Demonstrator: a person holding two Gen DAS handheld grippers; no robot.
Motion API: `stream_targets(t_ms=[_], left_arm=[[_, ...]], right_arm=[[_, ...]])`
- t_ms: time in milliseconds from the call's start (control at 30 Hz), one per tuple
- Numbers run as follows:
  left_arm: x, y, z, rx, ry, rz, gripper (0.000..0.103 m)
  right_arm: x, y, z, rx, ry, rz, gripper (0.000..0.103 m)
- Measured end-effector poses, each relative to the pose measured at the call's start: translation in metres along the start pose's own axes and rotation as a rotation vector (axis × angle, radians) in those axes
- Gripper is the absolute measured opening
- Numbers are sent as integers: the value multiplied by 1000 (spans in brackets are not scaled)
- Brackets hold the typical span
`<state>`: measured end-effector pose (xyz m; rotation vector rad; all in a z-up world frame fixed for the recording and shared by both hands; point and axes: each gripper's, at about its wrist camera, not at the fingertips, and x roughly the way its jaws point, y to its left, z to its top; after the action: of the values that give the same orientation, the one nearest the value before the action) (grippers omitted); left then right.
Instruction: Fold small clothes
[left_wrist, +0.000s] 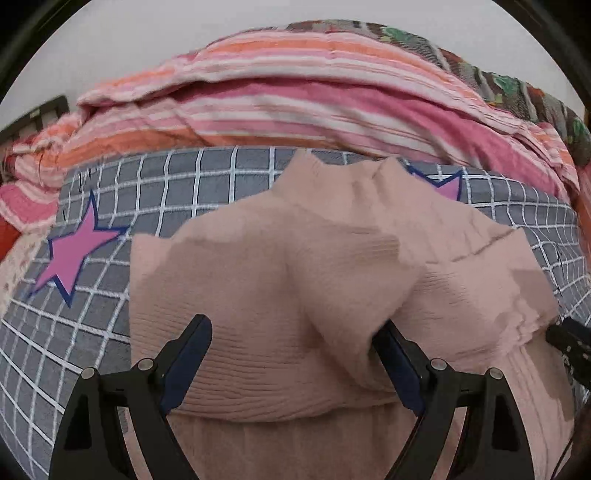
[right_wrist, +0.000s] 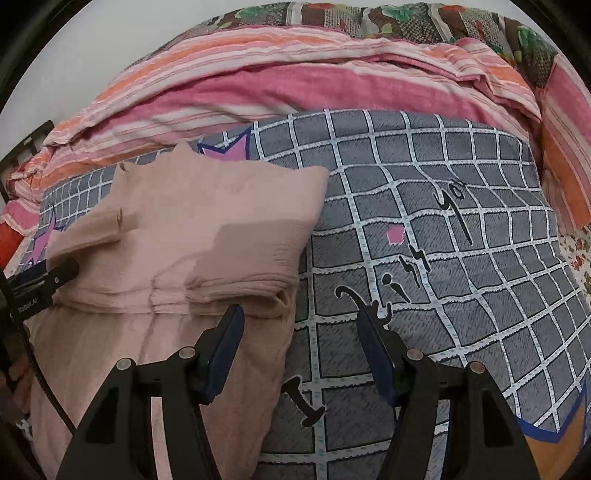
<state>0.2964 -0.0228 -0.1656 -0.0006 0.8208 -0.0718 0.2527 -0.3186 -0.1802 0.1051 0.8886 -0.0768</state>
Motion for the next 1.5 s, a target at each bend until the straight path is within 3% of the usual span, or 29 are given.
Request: stream_targets(t_ms=[100,333,733,800,900,967,1000,1067,1167,1300,1400,1500], left_arm=[[5,6,1,-34,10,-7,86],[-6,29,4,-131,-53,-4,83],[-24,66,-2,-164,-107,55,78],[-27,76,-5,-167,-109,53,73],[-26,94,-8,-199,-94,-9,64],[-23,99,-9,-213,-80,-50,46],[-21,101,-10,-216,-68,-64,45],[-14,104,-12,-224,-44,-90,24],[-10,103,-12,-225,-36,-94,13],[-19,102,-11,-202,-84,-85,12],[-13,103,-12,-182,-57,-73,12],[-9,105,-13,-185,-37,-86,13]], right_arm=[[3,-2,1,17,6,-4,63],[2,-4,2,24,1,-21,63],[1,-3,2,11,-7,-35,63],[1,-3,3,7,-11,-34,63],[3,-1,5,3,-11,-35,63],[5,-1,6,2,-10,-31,63],[7,-1,7,3,-8,-28,63],[9,0,9,7,-4,-17,63],[15,3,11,12,9,-2,63],[7,7,12,-5,-12,20,62],[-7,8,14,-11,-84,51,62],[-7,13,17,-37,-101,72,62]])
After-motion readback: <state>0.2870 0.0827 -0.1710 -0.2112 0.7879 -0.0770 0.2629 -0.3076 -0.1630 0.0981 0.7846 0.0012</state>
